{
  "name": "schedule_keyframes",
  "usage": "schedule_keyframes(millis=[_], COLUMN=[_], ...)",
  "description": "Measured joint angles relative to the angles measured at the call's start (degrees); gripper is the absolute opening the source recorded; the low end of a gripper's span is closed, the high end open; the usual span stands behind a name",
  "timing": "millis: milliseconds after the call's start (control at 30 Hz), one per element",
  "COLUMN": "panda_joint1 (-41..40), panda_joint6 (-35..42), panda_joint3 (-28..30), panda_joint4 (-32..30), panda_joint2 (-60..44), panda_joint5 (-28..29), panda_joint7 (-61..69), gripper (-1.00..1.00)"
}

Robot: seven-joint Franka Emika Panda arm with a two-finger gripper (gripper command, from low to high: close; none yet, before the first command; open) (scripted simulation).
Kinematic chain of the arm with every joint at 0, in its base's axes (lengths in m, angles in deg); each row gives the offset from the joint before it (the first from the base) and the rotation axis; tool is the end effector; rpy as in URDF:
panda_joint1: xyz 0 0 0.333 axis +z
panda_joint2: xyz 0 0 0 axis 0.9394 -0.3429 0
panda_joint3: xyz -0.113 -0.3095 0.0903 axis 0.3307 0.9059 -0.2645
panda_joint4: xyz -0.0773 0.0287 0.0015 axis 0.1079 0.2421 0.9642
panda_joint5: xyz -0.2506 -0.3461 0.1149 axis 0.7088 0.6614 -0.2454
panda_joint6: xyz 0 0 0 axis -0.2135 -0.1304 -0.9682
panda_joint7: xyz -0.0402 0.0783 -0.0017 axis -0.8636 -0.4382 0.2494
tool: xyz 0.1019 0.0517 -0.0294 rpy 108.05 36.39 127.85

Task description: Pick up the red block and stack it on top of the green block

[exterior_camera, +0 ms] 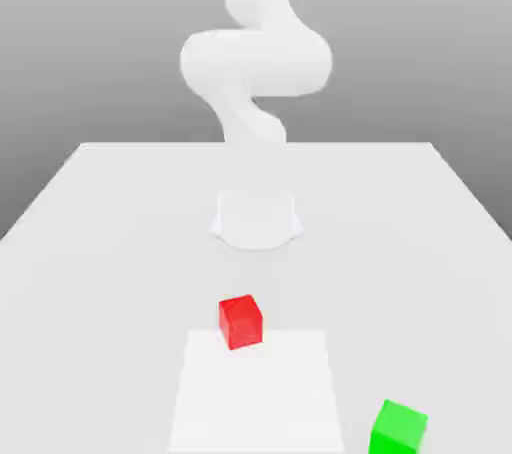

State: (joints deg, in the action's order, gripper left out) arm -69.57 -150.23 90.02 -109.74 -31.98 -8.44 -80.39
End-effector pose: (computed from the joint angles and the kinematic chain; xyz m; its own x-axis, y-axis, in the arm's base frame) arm 0.4116 -0.0073 0.6688 0.5362 -0.6979 0.4748 -0.5226 -0.7162 -0.4625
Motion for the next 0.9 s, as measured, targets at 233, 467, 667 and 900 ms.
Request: schedule_keyframes(millis=[233,467,667,900], panda_joint1=[1.27,2.21,3.78,-1.18], panda_joint6=[-9.49,-19.67,-33.4,-43.52], panda_joint3=[3.29,6.03,7.39,0.43], panda_joint4=[-13.26,-27.56,-34.77,-33.52], panda_joint2=[-10.84,-22.78,-39.68,-51.52], panda_joint5=[1.34,2.91,0.17,-6.66], panda_joint7=[6.98,14.59,22.06,26.9], gripper=[0.0,0.0,0.0,-1.0])
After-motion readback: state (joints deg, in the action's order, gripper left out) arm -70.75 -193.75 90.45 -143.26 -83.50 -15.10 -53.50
